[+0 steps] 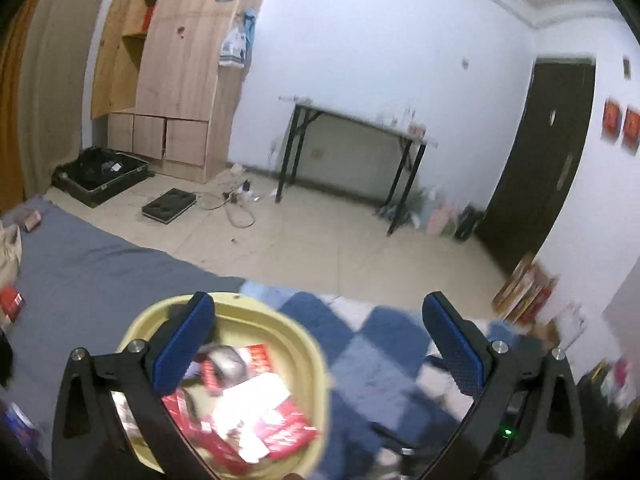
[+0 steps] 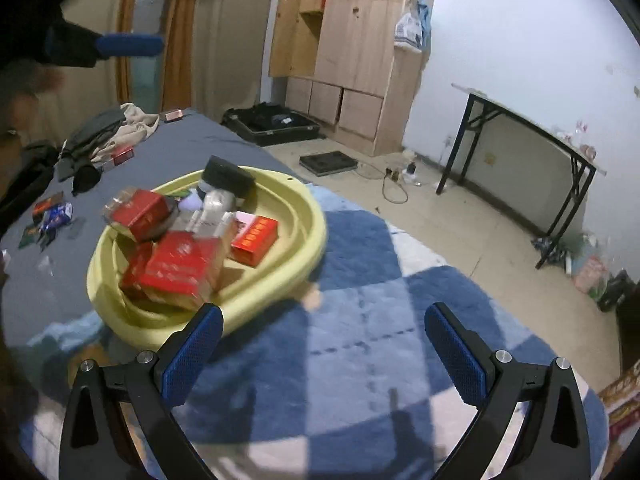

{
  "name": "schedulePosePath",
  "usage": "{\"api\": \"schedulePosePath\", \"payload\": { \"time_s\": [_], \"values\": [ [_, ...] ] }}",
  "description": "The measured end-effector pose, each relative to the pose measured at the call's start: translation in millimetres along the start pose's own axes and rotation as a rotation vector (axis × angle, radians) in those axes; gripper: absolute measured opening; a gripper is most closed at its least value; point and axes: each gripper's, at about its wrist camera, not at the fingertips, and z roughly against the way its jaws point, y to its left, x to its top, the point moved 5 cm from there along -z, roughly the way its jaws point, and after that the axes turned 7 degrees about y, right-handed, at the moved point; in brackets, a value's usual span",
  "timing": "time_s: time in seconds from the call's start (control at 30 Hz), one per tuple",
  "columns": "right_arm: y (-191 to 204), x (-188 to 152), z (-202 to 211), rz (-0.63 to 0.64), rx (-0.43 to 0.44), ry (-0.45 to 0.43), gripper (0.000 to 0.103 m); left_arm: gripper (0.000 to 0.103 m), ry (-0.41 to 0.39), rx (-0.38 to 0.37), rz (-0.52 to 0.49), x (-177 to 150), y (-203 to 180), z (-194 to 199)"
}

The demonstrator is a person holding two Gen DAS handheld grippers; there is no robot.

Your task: Organize rigid objects

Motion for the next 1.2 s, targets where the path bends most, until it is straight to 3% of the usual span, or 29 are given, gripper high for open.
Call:
{"api": "schedulePosePath", "payload": {
  "time_s": [0.1,0.17,0.23,0.3,0.43,0.5,0.57,0.7,0.9,1.07,1.2],
  "values": [
    [-4,-3,-2,-0.054,0.06,-0.004,0.103,0.103,-0.054,0.132,0.024,-25,1,9],
    [-4,-5,-3,-0.053,0.124,-0.01,0.103,0.103,-0.062,0.314,0.032,-68,13,8],
    [-3,-9,-7,-0.032,0.13,0.0,0.103,0.103,-0.044,0.416,0.04,-108,24,3],
    [-3,-12,-10,-0.016,0.141,-0.003,0.103,0.103,-0.02,0.442,0.086,-143,38,-6],
    [-8,-19,-29,-0.001,0.187,0.061,0.103,0.103,0.134,0.489,0.194,-176,65,-38],
    [-2,-22,-42,0.039,0.172,0.099,0.103,0.103,0.165,0.506,0.23,-185,68,-45],
    [4,-24,-55,0.067,0.15,0.132,0.103,0.103,0.163,0.488,0.203,-195,58,-49],
    [11,-22,-71,0.071,0.161,0.149,0.103,0.103,0.172,0.51,0.145,-205,51,-63],
    [18,-27,-99,0.077,0.093,0.201,0.103,0.103,0.258,0.543,0.253,-216,82,-78],
    [24,-22,-111,0.074,0.039,0.192,0.103,0.103,0.301,0.558,0.257,-217,87,-93],
    [27,-21,-114,0.067,0.051,0.205,0.103,0.103,0.312,0.578,0.237,-218,85,-94]
  ]
}}
